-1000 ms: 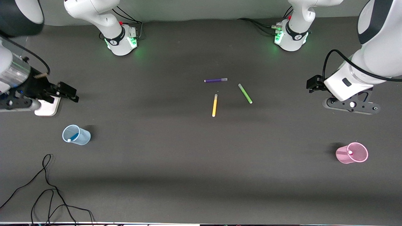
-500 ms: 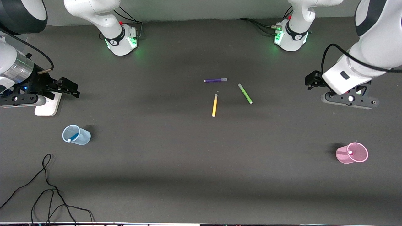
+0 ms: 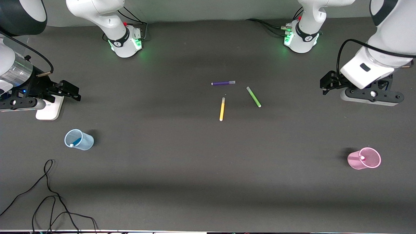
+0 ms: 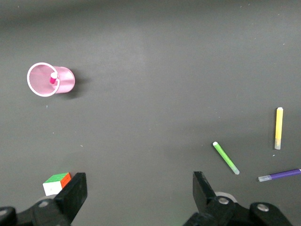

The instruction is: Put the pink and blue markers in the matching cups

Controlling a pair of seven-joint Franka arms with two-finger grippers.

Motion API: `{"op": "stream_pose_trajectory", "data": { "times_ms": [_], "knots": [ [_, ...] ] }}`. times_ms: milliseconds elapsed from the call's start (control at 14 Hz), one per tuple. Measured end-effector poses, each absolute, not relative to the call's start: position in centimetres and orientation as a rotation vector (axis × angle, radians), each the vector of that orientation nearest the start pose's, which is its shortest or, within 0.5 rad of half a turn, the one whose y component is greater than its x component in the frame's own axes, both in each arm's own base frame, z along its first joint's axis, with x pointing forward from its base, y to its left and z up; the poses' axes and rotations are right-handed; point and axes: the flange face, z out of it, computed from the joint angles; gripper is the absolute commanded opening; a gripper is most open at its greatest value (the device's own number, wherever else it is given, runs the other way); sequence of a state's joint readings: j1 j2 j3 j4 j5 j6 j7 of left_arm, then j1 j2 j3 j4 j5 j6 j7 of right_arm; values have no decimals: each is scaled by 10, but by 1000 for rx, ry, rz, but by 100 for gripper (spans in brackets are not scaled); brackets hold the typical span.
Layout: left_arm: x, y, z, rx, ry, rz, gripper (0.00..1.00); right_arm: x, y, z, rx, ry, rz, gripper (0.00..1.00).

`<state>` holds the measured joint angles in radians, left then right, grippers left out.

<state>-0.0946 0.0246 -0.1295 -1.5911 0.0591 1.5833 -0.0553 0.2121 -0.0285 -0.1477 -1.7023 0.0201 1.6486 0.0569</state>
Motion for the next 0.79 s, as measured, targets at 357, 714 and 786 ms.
{"op": "stream_pose_trajectory", "data": {
  "times_ms": [357,714,786],
  "knots": [
    [557,-115,594,-3070,252,83,100,548,36,585,-3119,-9,42,100],
    [558,-111,595,-3071,241,83,100,548,36,585,-3119,-9,40,100],
    [558,-111,595,-3070,241,83,100,548,36,585,-3119,-9,40,100]
  ]
}}
